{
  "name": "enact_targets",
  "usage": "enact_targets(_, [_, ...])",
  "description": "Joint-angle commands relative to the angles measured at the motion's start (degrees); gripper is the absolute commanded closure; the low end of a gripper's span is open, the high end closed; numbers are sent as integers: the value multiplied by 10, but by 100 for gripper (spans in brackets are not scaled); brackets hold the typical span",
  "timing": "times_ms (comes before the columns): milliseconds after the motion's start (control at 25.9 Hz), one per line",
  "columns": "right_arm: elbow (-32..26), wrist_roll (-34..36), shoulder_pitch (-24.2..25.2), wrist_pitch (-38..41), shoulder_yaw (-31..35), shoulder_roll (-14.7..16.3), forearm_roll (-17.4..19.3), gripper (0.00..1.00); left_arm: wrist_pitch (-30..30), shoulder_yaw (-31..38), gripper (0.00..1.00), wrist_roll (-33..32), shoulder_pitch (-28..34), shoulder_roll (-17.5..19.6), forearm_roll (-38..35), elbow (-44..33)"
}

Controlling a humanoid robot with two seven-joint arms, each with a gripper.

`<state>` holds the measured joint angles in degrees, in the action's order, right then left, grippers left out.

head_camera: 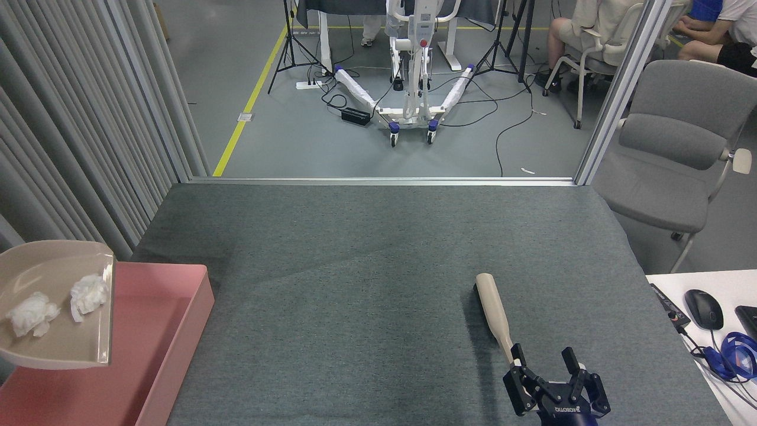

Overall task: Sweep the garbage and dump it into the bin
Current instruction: 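Lift the dustpan with the left gripper over the pink bin, then tilt the dustpan to dump the paper balls into the pink bin, then lower the dustpan back onto the table with the left gripper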

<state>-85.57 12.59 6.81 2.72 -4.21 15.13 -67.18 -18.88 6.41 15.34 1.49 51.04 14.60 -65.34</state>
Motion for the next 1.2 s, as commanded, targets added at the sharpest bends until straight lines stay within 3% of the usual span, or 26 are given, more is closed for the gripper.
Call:
enact_targets(0, [-18, -2, 6, 1, 14, 2, 0, 4, 0, 0, 100, 1, -20, 4, -93, 14])
enact_targets(77, [-31, -2, 11, 2, 19, 3, 0, 4, -10, 2, 99, 3, -25, 3, -121, 14])
enact_targets(348, [-65, -2, 15, -1, 43, 13, -1, 4, -18, 27, 99, 7, -25, -1, -113, 13])
enact_targets(619, [-66, -2, 14, 1, 64, 18, -1, 4, -31, 3, 99, -15, -6, -7, 93, -25])
enact_targets(889, [-66, -5, 16, 4, 68, 17, -1, 4, 0, -40, 100, 44, 19, -70, 103, -169])
enact_targets(1044, [-66, -5, 15, 4, 68, 18, -1, 4, 26, -75, 99, 58, 11, -150, 90, -211])
enact_targets(1160, [-66, -5, 16, 4, 68, 18, -1, 4, 38, -133, 100, 58, -18, -205, 32, -212])
